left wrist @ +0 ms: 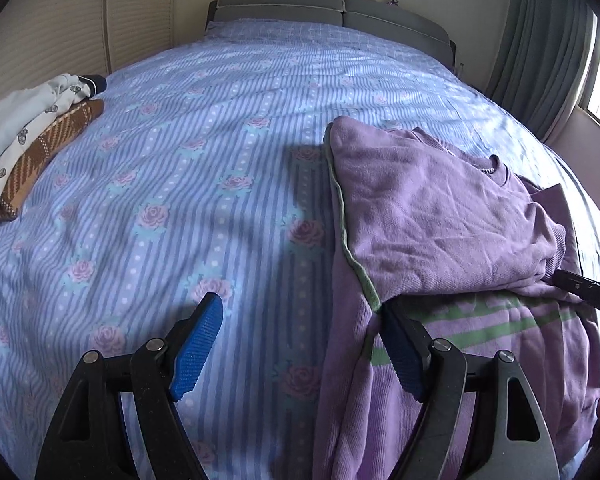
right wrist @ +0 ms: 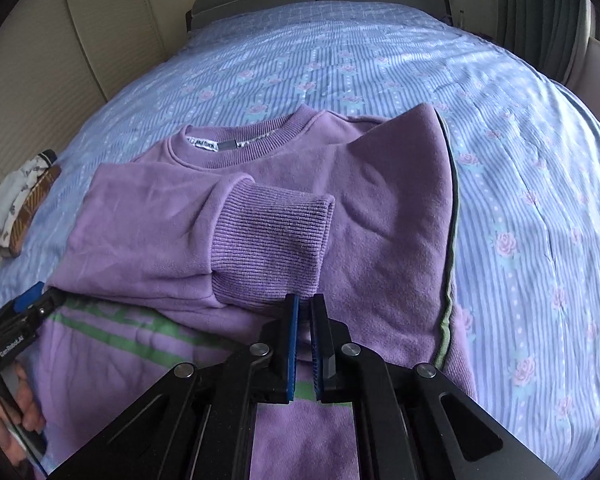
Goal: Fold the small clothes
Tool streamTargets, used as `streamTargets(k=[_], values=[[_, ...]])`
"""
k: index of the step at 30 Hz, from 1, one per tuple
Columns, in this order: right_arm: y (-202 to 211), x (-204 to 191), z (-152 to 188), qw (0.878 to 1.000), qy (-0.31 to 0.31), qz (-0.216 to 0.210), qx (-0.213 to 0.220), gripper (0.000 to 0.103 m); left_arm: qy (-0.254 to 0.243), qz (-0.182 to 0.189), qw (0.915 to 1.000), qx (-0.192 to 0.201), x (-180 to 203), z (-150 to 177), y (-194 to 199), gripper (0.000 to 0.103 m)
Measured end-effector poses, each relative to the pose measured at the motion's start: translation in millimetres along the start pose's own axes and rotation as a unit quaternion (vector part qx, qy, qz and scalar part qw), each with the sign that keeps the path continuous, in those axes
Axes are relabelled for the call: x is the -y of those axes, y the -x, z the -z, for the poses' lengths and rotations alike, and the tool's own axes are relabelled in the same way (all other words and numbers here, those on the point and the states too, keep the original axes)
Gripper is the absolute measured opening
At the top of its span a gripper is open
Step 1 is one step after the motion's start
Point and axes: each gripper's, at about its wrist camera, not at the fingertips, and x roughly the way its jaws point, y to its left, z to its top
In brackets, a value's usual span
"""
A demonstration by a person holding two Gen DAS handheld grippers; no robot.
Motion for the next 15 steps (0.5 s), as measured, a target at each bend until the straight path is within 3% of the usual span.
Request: streamTargets(k=[3, 7, 11, 15], values=[[15, -2, 2, 1.0, -0.003, 0.005, 0.017, 0.01, -0.007, 0.002, 0.9999, 0.01, 4, -2, 12, 0.078], [42, -11, -5, 0.998, 0.015, 0.007, 0.065, 0.032, -0.018, 0.013, 0.9978, 0.063, 12, -15, 37, 0.079], [44, -24, -25, 0.996, 0.022, -0.019, 0.082, 0.032, -0.029, 0.042, 0.9942, 0.095, 28, -37, 42, 0.09], [25, -30, -38, 0.997, 0.001, -0.045, 0.07, 0.032, -0.034, 0.079, 0.9939, 0.068, 48, -50, 16, 0.09]])
